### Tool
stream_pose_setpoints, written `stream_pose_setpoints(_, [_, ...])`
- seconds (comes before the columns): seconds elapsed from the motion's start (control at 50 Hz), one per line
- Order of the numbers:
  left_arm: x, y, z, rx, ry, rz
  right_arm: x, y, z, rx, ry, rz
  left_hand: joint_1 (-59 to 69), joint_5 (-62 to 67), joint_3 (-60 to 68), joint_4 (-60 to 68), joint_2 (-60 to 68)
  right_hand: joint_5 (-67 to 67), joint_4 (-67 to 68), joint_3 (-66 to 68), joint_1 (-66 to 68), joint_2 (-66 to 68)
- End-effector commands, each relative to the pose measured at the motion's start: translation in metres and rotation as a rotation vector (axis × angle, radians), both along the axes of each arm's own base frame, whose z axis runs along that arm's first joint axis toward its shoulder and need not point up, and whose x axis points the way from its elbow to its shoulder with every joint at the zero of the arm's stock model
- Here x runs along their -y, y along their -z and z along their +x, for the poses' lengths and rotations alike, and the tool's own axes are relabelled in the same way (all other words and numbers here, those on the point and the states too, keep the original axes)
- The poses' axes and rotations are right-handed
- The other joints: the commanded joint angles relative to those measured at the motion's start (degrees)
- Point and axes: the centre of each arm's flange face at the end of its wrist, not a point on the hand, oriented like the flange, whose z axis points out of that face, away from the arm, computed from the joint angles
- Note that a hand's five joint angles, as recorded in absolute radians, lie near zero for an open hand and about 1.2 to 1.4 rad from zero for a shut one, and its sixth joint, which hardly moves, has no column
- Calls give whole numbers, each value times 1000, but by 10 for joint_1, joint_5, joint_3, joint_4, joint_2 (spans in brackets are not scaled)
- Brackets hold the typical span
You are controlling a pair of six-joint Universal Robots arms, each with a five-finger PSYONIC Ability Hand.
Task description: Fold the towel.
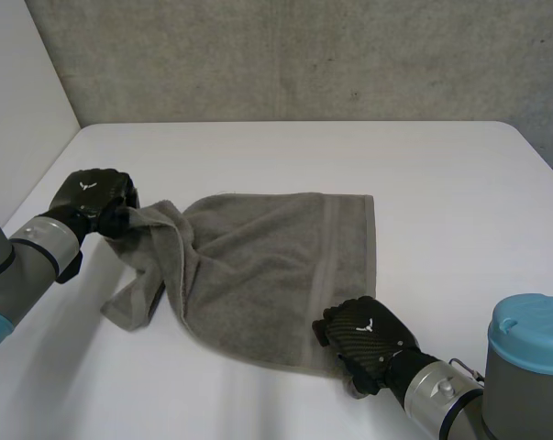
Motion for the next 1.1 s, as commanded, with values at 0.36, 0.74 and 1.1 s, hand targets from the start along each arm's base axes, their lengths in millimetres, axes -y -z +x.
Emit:
stream_pose_setpoints(0.36, [-5,6,-3,0,11,5,3,4,-1,-18,-11,-45,76,46,37,21,44,97,101,99,97,99])
stream_pose_setpoints(0.74, [-6,6,-4,0,14,5,5,8,-1,-49,-20,-71,76,46,37,21,44,97,101,99,97,99])
stream_pose_setpoints(1.1, [-7,4,-6,-8,17,4,16,-2,5,-16,-14,-98,76,46,37,21,44,428,431,429,428,430])
